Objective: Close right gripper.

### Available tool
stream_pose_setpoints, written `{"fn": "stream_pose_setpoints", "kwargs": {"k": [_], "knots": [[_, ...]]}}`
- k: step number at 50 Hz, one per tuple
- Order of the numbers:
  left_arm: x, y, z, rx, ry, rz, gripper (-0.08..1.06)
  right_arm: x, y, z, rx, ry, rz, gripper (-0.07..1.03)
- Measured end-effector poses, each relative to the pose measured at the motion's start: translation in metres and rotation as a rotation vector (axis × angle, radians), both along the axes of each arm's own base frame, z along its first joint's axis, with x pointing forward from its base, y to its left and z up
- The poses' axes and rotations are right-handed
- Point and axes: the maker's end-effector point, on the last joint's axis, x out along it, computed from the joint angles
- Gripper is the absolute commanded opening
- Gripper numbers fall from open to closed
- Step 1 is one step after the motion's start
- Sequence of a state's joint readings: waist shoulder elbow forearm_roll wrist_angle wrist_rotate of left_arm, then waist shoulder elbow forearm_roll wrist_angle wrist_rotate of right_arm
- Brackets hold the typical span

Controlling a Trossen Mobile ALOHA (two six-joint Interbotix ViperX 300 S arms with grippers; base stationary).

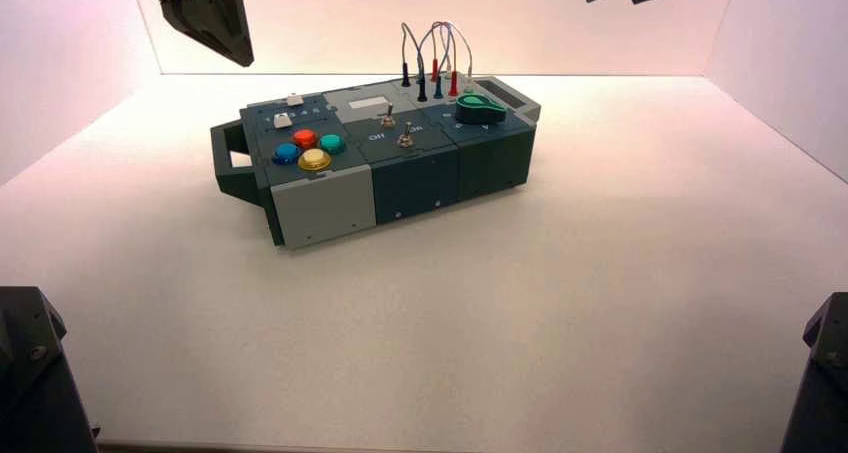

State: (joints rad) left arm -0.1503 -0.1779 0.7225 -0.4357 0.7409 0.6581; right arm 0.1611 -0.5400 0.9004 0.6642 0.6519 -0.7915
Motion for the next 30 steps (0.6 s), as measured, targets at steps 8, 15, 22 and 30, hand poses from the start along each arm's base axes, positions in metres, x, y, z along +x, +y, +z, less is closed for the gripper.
{"fn": "stream_pose_setpoints", "kwargs": {"k": [8,15,22,30], "knots": [[-0.0005,0.0002,-0.0005,0.002,0.001,-0.001,-0.03,-0.0002,0.0001,-0.0005,0.0,0.003,0.001,0.99],[-0.0005,0.0001,-0.0005,0.0,0.002,0.0,-0.03,-0.0002,0.0004,0.0,-0.001,-0.001,0.003,0.99],[-0.0005,0.0002,-0.0001,0.001,0.0,-0.001,-0.03,0.0002,-0.0001,0.0001,0.0,-0.001,-0.001,0.99],[-0.0002,0.0003,-0.0005,0.002,0.0,0.0,-0.03,0.0,-0.002,-0.0048,-0.006,-0.003,-0.012,0.99]]}}
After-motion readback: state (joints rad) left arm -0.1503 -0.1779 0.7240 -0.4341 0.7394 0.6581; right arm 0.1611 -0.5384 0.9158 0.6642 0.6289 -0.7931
